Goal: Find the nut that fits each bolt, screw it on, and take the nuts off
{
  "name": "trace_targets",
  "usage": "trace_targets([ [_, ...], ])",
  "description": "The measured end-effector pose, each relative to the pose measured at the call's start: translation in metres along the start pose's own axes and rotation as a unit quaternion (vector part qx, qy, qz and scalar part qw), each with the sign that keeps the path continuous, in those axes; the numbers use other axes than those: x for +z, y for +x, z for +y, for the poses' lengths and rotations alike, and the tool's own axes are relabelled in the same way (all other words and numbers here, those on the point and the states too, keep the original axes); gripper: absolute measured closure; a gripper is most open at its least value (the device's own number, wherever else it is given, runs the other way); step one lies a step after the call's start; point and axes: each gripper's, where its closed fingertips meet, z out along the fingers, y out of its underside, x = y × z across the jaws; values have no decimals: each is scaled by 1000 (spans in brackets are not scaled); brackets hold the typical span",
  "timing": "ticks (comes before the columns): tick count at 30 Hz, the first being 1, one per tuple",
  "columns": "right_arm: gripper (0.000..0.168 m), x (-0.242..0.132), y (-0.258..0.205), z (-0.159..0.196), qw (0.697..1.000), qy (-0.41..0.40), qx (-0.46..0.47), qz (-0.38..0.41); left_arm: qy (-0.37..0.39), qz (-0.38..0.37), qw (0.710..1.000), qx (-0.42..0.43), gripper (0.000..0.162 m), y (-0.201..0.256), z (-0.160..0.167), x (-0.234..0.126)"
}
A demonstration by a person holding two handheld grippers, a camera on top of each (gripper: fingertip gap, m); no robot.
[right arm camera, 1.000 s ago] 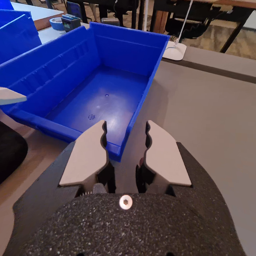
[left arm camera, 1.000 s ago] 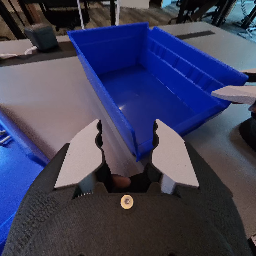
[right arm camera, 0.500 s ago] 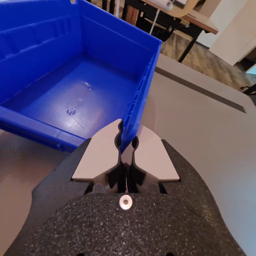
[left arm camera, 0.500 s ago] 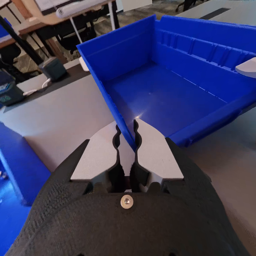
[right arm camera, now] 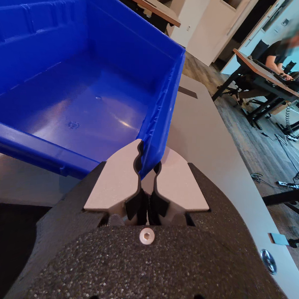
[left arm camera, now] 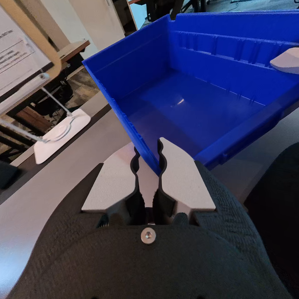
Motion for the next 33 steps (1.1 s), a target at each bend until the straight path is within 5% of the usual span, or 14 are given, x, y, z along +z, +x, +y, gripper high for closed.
trace_targets([
  [10, 158, 4, 64, 48, 998, -4, 32, 50, -20, 45, 998, 49, 139, 69, -11, 47],
  [24, 158, 22, 95, 70, 1000, -2, 18, 0, -35, 64, 995, 62, 128, 110, -11, 63],
  [33, 157, 30, 113, 81, 999, 13, 22, -21, -29, 140, 989, 19, 113, 135, -20, 63],
])
